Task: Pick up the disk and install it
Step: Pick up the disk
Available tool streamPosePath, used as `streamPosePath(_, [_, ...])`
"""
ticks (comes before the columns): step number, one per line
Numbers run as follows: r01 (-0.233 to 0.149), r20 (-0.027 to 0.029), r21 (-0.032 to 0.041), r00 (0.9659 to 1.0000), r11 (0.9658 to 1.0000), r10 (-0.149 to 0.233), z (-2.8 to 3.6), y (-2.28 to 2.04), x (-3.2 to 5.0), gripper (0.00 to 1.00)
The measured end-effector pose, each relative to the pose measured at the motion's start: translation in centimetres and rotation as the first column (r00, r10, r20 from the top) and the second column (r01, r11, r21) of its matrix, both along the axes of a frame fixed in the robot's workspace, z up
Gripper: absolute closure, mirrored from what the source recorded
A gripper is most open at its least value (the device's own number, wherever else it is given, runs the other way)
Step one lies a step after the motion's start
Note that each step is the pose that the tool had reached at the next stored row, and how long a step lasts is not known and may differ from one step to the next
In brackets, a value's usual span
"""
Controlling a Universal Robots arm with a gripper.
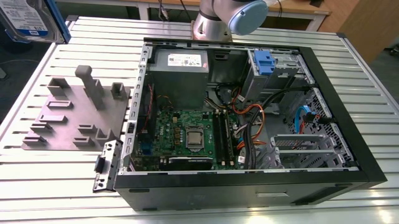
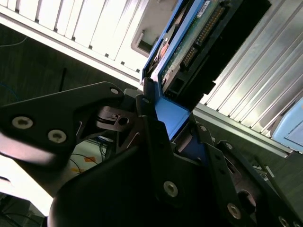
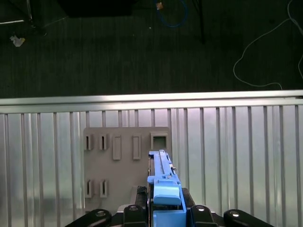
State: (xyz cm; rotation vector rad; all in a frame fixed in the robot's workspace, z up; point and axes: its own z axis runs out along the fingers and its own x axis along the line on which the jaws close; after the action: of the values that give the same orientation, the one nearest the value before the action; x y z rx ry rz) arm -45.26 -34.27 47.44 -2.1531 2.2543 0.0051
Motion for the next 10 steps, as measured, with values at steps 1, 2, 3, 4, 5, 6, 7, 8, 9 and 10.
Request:
streamPosePath(1, [0.000,0.0001,0.0000,1.0000,1.0000,0.000,0.28,-0.01,0.00,0.63])
streamPosePath(2, [0.000,0.0001,0.0000,1.0000,1.0000,0.000,0.60,-0.02,0.00,0.63])
streamPosePath(3, [0.000,0.0001,0.0000,1.0000,1.0000,0.000,0.97,-0.02,0.00,0.63])
streamPosePath(4, [0.000,0.0001,0.0000,1.0000,1.0000,0.000,1.28,-0.02,0.00,0.63])
streamPosePath(5, [0.000,0.0002,0.0000,1.0000,1.0000,0.000,1.47,-0.02,0.00,0.63])
streamPosePath(6, [0.000,0.0000,0.0000,1.0000,1.0000,0.000,1.54,-0.02,0.00,0.63])
streamPosePath(7, [0.000,0.0002,0.0000,1.0000,1.0000,0.000,1.54,-0.02,0.00,0.63])
streamPosePath(8, [0.000,0.0002,0.0000,1.0000,1.0000,0.000,1.53,-0.04,0.00,0.63])
streamPosePath(9, [0.000,0.0003,-0.0001,1.0000,1.0000,0.000,1.52,-0.12,0.00,0.63])
streamPosePath(10, [0.000,0.0001,-0.0001,1.0000,1.0000,0.000,1.51,-0.26,0.00,0.63])
